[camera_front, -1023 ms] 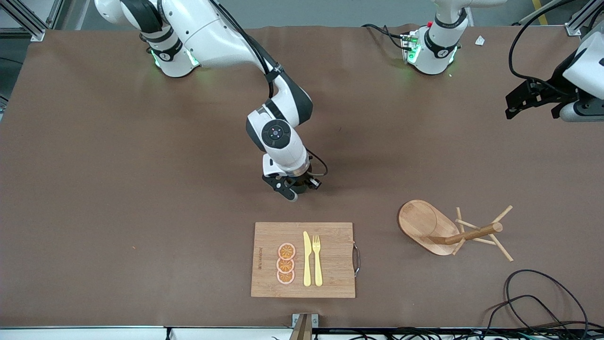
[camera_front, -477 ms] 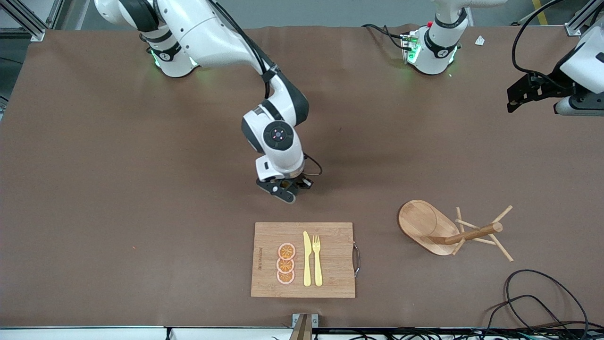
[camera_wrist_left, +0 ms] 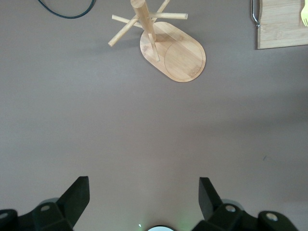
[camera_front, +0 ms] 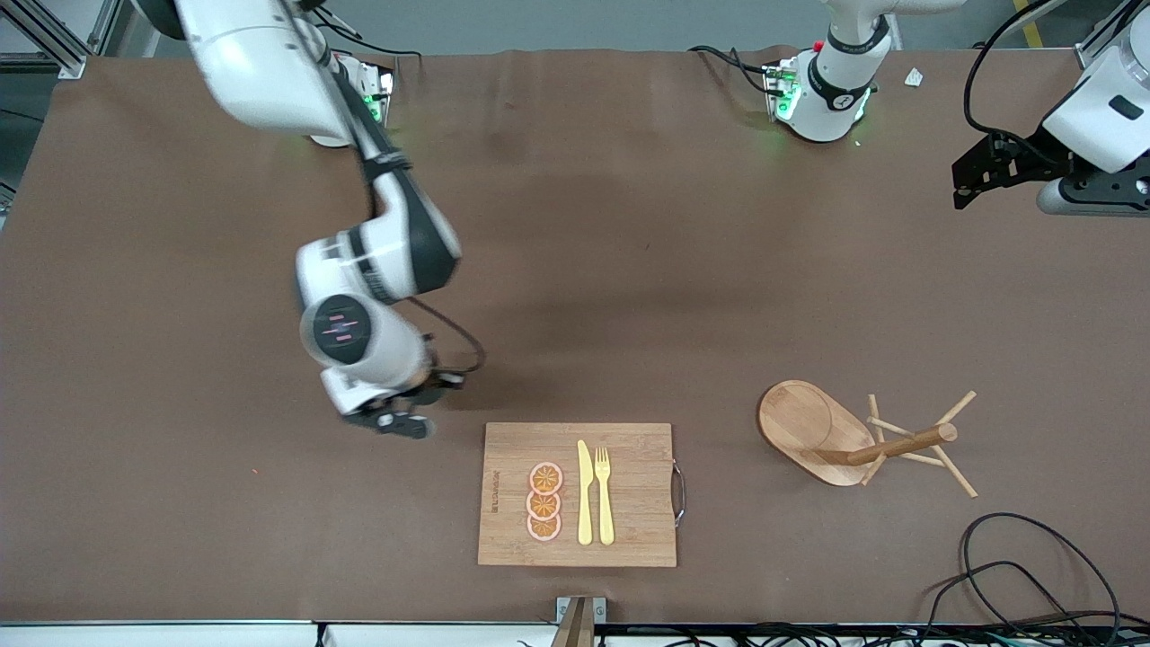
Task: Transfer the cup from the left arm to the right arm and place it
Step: 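Carry the mug with the right gripper while the left gripper withdraws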
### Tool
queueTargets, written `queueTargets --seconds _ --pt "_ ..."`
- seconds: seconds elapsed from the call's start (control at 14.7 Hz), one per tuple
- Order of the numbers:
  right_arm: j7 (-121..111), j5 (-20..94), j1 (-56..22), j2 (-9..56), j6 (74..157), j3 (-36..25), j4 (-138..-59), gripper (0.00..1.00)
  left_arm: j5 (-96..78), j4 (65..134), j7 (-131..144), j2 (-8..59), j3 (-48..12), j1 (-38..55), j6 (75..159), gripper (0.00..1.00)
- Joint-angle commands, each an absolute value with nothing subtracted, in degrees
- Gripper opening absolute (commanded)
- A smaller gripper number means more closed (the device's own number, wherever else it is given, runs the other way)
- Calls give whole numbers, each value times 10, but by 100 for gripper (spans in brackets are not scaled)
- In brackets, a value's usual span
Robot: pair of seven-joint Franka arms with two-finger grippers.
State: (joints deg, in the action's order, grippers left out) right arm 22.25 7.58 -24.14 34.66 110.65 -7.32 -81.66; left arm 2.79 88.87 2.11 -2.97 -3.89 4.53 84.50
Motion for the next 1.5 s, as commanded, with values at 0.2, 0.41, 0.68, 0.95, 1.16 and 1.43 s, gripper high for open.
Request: queueTargets --seconds 0.2,0.41,0.68,0.95,1.16,1.43 --pt "-134 67 -67 308 1135 -57 -878 1 30 896 19 -31 -45 48 868 100" --pt "-266 68 -36 330 1166 -57 -879 1 29 896 15 -29 -45 46 868 100" --pt "-346 69 -25 368 1191 -56 -880 2 28 896 11 -29 -43 39 868 100" --pt "-384 69 -25 383 1193 -56 -881 3 28 896 12 -23 -42 40 869 100" --pt "-383 69 -26 381 1192 -56 -879 42 27 896 13 -24 -42 40 870 100" --pt "-380 68 -24 371 1190 -56 -874 100 23 896 17 -23 -41 40 871 100"
